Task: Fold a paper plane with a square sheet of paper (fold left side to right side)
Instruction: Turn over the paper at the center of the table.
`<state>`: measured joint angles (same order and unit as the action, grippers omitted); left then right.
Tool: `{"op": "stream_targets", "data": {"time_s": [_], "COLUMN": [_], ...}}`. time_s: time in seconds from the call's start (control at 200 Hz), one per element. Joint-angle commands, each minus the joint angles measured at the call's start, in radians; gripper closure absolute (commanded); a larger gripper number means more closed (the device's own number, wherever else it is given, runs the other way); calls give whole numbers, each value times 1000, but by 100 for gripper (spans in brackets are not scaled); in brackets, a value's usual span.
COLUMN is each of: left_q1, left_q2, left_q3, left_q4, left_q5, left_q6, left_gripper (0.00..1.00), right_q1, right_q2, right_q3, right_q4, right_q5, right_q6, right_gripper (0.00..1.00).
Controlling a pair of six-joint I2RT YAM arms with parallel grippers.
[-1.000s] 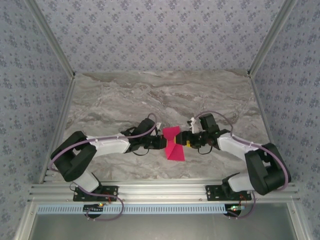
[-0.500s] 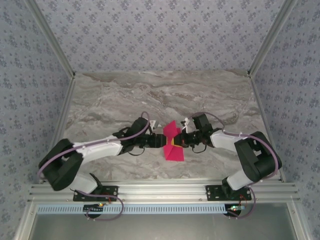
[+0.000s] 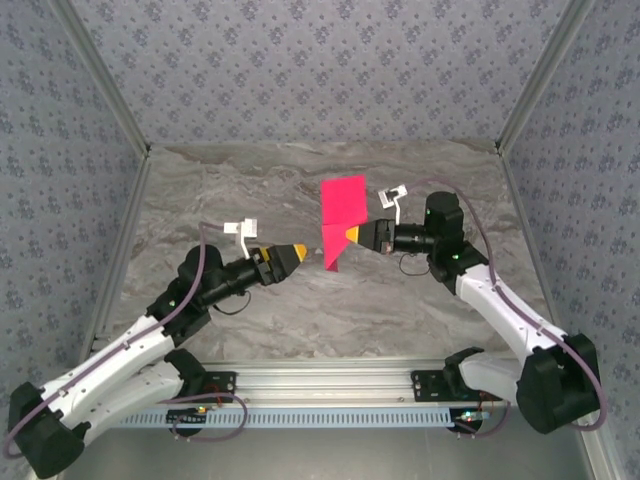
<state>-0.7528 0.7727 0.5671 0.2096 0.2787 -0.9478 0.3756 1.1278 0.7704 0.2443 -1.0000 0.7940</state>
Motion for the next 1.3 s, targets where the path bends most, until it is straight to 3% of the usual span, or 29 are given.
{"op": "stream_targets", "data": {"time_s": [0.0,0.175,0.285,0.615,0.715,0.804,0.954,1.074,1.189,1.299], "left_q1": [-2,-45,-73,-100,-109,-126,-195,-273,-359,-436], "left_q2": [21,85,120,136,126,108,95,158,314,532], "left_q3": [-4,16,36,54,60,86,178,274,419,608], "left_q4": [192,321,344,366,331,197,-183,-500,-824,-1168], "left_q5": [93,136,132,110,96,45,-171,-423,-716,-955], "left_q6": [-78,-90,-85,-82,-59,4,163,247,230,115], "left_gripper": [2,5,15,68,82,91,98,100,100,100], "right_q1": [48,124,150,165,162,148,70,-24,-94,-144], "right_q2": [-21,-22,-19,-26,-38,-63,-127,-177,-203,-229], "right_q3": [55,94,103,93,93,105,121,161,168,147], "right_q4": [47,69,87,98,17,-130,-460,-813,-1016,-1105], "right_q5": [-17,7,11,13,31,66,198,442,708,876], "right_q6": [83,108,120,135,80,-15,-213,-390,-473,-492], "right_gripper": [95,94,94,91,83,74,59,48,42,37]}}
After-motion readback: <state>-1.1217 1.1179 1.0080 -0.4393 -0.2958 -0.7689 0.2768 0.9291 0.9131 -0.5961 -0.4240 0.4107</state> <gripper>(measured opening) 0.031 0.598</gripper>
